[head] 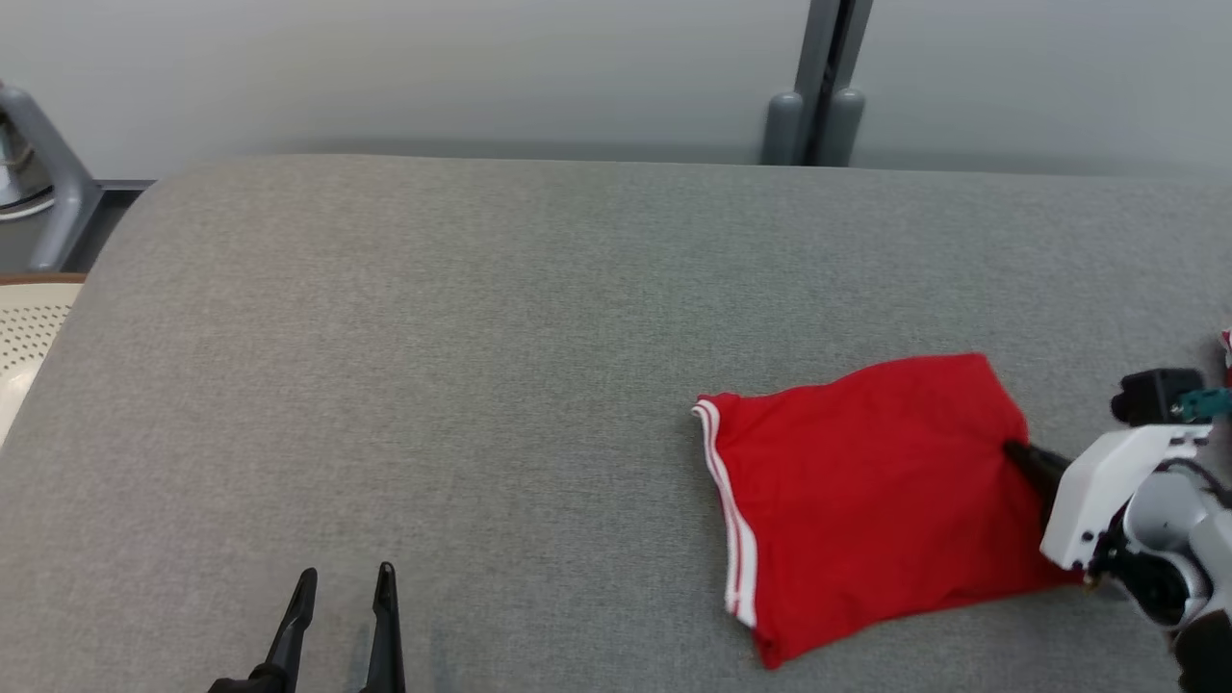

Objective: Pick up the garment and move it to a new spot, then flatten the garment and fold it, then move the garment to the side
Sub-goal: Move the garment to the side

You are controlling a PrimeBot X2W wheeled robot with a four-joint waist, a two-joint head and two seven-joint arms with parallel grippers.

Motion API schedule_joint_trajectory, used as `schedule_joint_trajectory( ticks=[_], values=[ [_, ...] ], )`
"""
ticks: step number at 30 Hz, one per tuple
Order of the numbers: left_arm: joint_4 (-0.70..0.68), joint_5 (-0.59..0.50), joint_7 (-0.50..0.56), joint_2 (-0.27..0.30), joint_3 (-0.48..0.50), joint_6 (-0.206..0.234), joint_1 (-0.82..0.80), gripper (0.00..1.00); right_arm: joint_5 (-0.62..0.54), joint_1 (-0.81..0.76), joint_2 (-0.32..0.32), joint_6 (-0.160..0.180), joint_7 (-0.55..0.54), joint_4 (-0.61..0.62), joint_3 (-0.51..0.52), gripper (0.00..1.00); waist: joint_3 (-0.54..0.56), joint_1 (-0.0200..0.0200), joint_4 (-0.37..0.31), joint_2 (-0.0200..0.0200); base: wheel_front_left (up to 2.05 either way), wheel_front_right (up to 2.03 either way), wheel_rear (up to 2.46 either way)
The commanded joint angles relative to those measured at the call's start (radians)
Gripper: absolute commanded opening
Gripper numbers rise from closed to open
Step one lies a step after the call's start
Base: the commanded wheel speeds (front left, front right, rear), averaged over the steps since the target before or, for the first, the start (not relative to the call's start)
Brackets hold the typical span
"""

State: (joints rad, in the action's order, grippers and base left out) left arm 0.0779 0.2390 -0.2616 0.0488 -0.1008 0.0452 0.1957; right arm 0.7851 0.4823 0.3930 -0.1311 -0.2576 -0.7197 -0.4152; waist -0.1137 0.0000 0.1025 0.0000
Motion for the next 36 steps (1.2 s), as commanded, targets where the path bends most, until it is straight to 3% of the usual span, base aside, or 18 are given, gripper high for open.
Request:
schedule_joint_trajectory(
  ticks=[1, 4, 10, 15, 35, 36],
  values=[
    [-0.004, 0.004, -0.004, 0.004, 0.003, 0.006, -0.012, 1.0, 0.01, 0.033, 0.038, 0.0, 0.014, 0.012, 0.0, 0.0, -0.01, 0.0, -0.047, 0.0, 0.0, 0.0, 0.0],
    [-0.007, 0.005, -0.004, 0.004, 0.007, 0.006, -0.017, 1.0, 0.019, 0.067, 0.072, 0.0, 0.02, 0.035, -0.007, 0.0, -0.018, 0.0, -0.084, 0.0, 0.0, 0.0, 0.0],
    [-0.013, -0.015, -0.004, 0.004, 0.009, -0.006, -0.062, 1.0, 0.022, 0.174, 0.206, 0.0, 0.018, 0.096, 0.002, 0.0, -0.067, 0.0, -0.181, 0.0, 0.0, 0.0, 0.0],
    [-0.006, -0.029, -0.004, 0.004, 0.007, -0.016, -0.111, 1.0, 0.004, 0.258, 0.268, 0.0, 0.003, 0.087, 0.026, 0.0, -0.108, 0.0, -0.224, 0.0, 0.0, 0.0, 0.0],
    [0.004, -0.048, -0.004, 0.004, 0.018, -0.026, -0.119, 1.0, -0.072, 0.352, 0.311, 0.0, 0.05, -0.063, 0.097, 0.0, -0.143, 0.0, -0.237, 0.0, 0.0, 0.0, 0.0],
    [0.005, -0.049, -0.004, 0.004, 0.019, -0.025, -0.119, 1.0, -0.082, 0.353, 0.308, 0.0, 0.056, -0.071, 0.098, 0.05, -0.142, 0.0, -0.239, 0.0, 0.0, 0.0, 0.0]
  ],
)
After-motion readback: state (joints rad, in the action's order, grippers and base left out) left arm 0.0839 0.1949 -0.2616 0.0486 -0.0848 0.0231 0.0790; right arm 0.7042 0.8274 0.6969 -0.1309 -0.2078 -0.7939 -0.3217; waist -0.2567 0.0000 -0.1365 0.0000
